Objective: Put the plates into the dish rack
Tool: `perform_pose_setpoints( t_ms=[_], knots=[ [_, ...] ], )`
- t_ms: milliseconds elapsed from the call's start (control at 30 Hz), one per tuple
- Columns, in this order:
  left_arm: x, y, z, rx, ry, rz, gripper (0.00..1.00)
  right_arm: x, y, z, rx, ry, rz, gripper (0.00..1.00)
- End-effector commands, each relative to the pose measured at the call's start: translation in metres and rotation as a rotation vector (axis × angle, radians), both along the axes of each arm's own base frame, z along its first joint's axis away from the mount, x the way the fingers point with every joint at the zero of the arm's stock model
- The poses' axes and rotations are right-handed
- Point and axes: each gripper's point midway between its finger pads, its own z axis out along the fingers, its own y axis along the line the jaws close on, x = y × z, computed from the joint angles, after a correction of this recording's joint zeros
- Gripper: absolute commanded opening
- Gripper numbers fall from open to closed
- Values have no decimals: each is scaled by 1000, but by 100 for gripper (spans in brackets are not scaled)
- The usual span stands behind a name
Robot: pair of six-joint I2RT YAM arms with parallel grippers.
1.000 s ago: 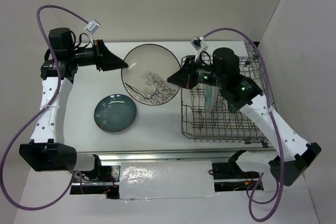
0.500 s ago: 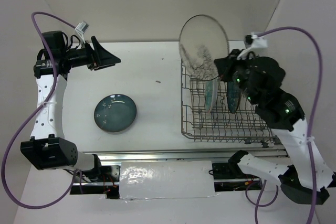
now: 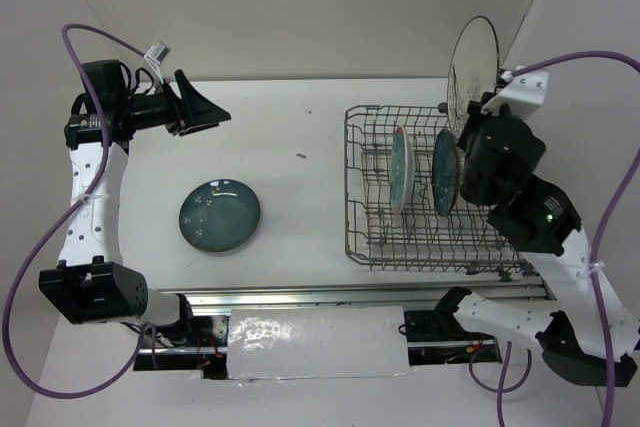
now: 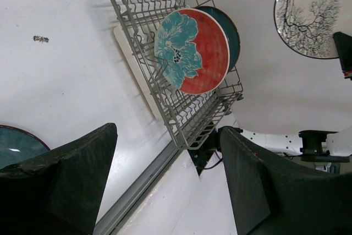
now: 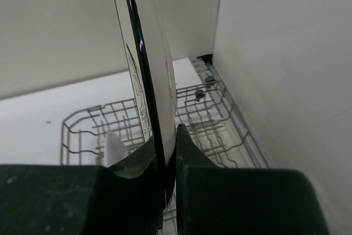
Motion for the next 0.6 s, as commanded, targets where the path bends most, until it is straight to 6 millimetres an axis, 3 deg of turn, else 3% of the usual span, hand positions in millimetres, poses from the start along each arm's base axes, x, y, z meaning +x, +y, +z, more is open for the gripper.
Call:
perform_pose_setpoints(
  t_ms=[0, 133, 567],
  knots=[
    [-4, 1, 6, 14, -37, 1, 88, 1, -6, 16, 44, -73, -92, 0],
    [-4, 1, 4, 15, -34, 1, 88, 4, -1, 6, 20, -39, -82, 0],
    [-2, 1, -9, 24, -15, -9, 88, 17, 18, -59, 4, 75, -66, 0]
  ],
)
